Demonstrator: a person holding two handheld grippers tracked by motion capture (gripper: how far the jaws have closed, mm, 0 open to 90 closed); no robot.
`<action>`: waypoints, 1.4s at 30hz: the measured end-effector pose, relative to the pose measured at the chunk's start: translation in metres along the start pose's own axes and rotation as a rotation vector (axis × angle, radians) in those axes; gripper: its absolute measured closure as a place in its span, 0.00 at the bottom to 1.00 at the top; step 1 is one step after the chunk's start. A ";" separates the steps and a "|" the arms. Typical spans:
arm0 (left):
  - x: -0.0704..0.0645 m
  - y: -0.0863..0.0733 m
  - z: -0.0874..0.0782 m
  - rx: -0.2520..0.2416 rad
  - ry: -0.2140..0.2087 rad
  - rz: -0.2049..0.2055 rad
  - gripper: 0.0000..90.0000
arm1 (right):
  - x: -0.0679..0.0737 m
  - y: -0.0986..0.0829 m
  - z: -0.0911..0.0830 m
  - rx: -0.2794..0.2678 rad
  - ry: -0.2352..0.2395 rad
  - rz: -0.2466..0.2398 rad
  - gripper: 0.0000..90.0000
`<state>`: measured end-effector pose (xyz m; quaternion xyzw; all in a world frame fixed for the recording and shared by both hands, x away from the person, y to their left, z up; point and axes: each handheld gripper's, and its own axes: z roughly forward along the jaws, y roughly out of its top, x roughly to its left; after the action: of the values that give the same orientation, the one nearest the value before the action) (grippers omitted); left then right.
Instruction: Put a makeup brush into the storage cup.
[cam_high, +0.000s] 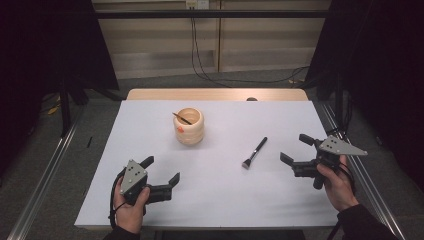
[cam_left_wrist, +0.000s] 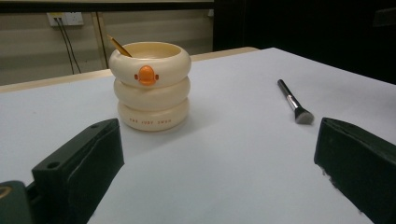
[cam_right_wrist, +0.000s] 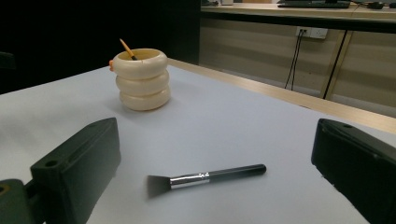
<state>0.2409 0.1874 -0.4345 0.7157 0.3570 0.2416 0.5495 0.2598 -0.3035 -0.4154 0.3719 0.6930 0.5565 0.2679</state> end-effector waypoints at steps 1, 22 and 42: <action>0.000 0.000 0.000 -0.001 -0.001 0.000 0.01 | -0.001 0.002 0.003 -0.008 0.002 -0.001 0.01; 0.000 0.001 0.001 -0.003 -0.008 0.023 0.01 | -0.009 0.036 0.051 0.050 0.031 -0.039 0.02; 0.001 0.001 0.000 -0.003 -0.011 0.023 0.01 | -0.014 0.029 0.084 0.250 -0.030 -0.039 0.23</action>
<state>0.2418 0.1878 -0.4339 0.7201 0.3457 0.2446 0.5497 0.3406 -0.2636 -0.4079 0.3973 0.7598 0.4549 0.2407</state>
